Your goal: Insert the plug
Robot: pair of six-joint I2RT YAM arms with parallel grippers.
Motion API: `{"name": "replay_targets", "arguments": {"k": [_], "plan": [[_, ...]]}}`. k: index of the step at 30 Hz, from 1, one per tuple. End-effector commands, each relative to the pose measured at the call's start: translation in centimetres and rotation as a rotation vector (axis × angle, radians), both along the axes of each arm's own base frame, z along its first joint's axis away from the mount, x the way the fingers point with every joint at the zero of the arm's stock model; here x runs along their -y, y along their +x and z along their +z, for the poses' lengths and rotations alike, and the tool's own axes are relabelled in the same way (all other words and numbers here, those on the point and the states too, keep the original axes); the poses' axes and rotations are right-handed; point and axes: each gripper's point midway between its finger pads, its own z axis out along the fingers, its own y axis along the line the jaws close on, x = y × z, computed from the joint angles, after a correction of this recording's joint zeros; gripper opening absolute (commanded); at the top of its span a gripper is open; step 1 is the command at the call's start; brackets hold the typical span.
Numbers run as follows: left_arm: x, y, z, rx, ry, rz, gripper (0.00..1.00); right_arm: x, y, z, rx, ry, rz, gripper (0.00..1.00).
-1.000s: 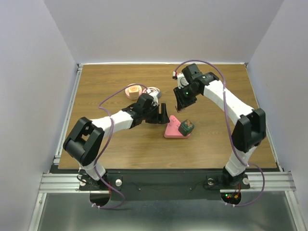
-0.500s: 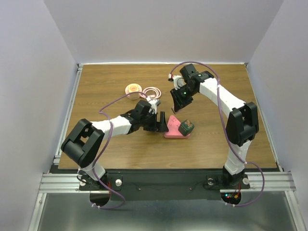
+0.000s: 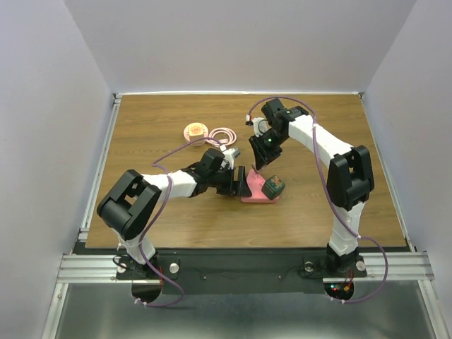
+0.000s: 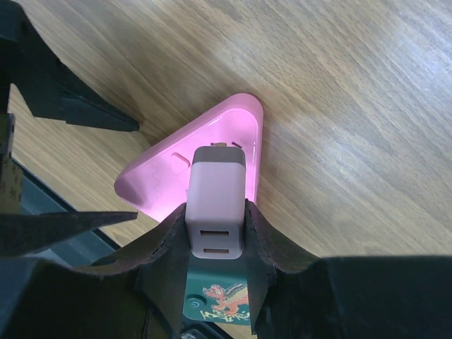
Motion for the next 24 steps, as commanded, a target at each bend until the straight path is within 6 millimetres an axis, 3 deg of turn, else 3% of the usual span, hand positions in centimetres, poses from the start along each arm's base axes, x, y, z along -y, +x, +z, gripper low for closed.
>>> {"name": "replay_targets", "arguments": {"k": [1, 17, 24], "plan": [[0.5, -0.7, -0.2, -0.011, -0.029, -0.034, 0.82, -0.1, -0.7, 0.6, -0.010, -0.005, -0.004, 0.01], [1.0, -0.5, -0.4, -0.015, -0.038, -0.046, 0.62, -0.8, -2.2, -1.8, -0.086, -0.043, 0.020, 0.01], [1.0, -0.4, -0.7, -0.020, -0.027, -0.040, 0.60, -0.3, -2.2, -1.4, -0.072, -0.062, -0.004, 0.01]]}}
